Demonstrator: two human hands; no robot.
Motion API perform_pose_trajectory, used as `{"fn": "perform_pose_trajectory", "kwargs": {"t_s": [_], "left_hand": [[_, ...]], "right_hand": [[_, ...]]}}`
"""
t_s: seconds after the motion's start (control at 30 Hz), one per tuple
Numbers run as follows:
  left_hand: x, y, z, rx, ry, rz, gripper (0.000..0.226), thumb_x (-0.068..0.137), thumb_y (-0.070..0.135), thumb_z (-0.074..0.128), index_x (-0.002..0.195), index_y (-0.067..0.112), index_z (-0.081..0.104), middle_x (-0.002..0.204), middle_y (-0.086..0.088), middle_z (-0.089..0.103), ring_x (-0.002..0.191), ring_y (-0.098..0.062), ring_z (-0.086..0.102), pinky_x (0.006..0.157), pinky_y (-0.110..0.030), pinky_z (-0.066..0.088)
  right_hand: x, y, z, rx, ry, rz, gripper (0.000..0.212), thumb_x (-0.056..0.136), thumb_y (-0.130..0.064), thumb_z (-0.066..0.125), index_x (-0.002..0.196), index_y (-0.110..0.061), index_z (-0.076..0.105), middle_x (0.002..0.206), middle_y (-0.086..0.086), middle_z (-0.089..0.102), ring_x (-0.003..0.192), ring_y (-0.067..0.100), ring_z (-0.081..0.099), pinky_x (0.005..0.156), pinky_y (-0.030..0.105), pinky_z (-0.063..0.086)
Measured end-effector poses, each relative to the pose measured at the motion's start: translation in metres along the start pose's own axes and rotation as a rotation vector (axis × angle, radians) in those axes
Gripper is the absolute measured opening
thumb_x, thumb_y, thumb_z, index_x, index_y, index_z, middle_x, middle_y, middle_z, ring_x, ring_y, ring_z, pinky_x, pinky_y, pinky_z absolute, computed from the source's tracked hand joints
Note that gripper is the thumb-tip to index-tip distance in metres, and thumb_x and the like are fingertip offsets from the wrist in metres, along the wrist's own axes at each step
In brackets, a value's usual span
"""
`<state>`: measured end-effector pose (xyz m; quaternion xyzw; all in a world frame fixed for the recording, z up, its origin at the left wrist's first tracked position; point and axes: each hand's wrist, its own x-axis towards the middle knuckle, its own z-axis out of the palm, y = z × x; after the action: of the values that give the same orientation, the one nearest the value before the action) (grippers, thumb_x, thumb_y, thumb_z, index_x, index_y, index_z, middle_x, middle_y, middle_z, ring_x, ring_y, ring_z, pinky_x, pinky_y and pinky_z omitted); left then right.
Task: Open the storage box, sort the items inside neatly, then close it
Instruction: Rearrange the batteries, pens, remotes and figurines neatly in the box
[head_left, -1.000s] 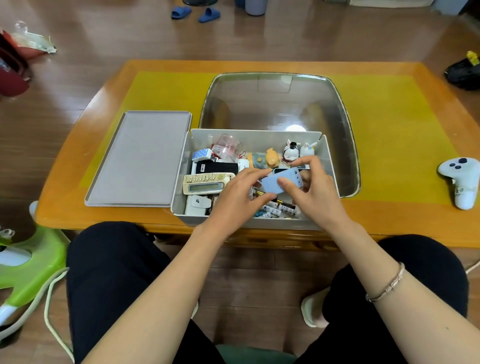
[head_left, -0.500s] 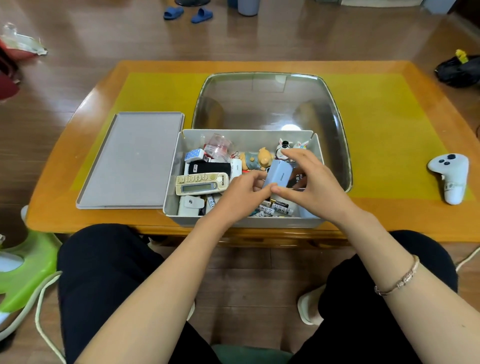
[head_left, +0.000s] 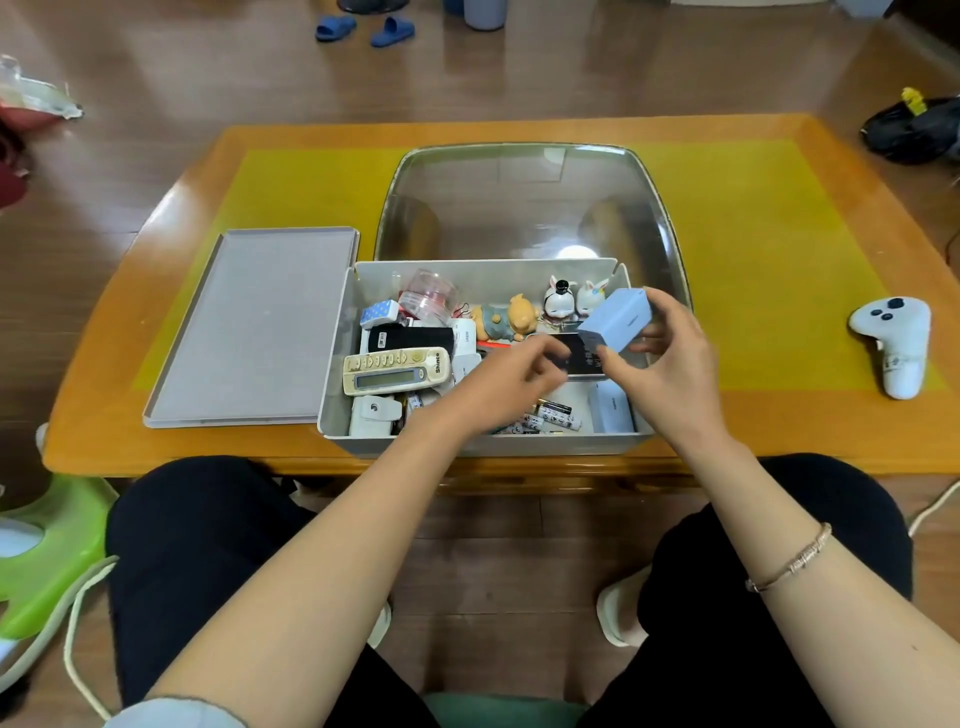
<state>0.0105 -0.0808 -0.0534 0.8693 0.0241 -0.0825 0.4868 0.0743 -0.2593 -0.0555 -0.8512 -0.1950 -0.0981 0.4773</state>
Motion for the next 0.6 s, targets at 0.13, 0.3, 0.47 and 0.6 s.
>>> {"fn": "perform_pose_trajectory", "kwargs": {"t_s": [0.13,0.3,0.47,0.6], "left_hand": [[0.015,-0.006,0.014,0.322,-0.220,0.065,0.035,0.085,0.021,0.071,0.119,0.024,0.063,0.121,0.004,0.064,0.113,-0.010,0.056,0.095,-0.028,0.046],[0.031,-0.001,0.021,0.575,-0.349,0.125,0.030,0.084,0.010,0.065,0.107,0.029,0.070,0.119,0.002,0.063,0.108,-0.018,0.057,0.088,-0.035,0.050],[0.033,-0.005,0.020,0.680,-0.368,0.150,0.025,0.084,0.008,0.062,0.093,0.031,0.069,0.100,0.003,0.057,0.093,-0.016,0.054,0.074,-0.033,0.050],[0.029,-0.012,0.015,0.719,-0.363,0.170,0.026,0.085,0.008,0.060,0.092,0.030,0.071,0.102,0.002,0.058,0.090,-0.015,0.050,0.072,-0.031,0.040]], "right_hand": [[-0.004,0.004,0.007,0.027,0.015,0.040,0.064,0.071,-0.030,0.079,0.126,-0.014,0.053,0.115,0.002,0.060,0.088,0.008,0.061,0.078,0.016,0.052],[-0.005,0.004,0.012,0.028,0.032,0.057,0.063,0.072,-0.026,0.080,0.127,-0.015,0.050,0.116,-0.001,0.057,0.088,0.003,0.058,0.076,0.004,0.045],[-0.009,0.006,0.014,-0.053,0.012,0.004,0.066,0.072,-0.023,0.080,0.128,-0.013,0.047,0.116,0.000,0.052,0.090,0.000,0.050,0.074,-0.002,0.039],[-0.010,0.007,0.015,-0.099,0.002,-0.023,0.067,0.072,-0.023,0.081,0.128,-0.010,0.047,0.118,0.006,0.052,0.092,-0.002,0.047,0.073,-0.004,0.037]]}}
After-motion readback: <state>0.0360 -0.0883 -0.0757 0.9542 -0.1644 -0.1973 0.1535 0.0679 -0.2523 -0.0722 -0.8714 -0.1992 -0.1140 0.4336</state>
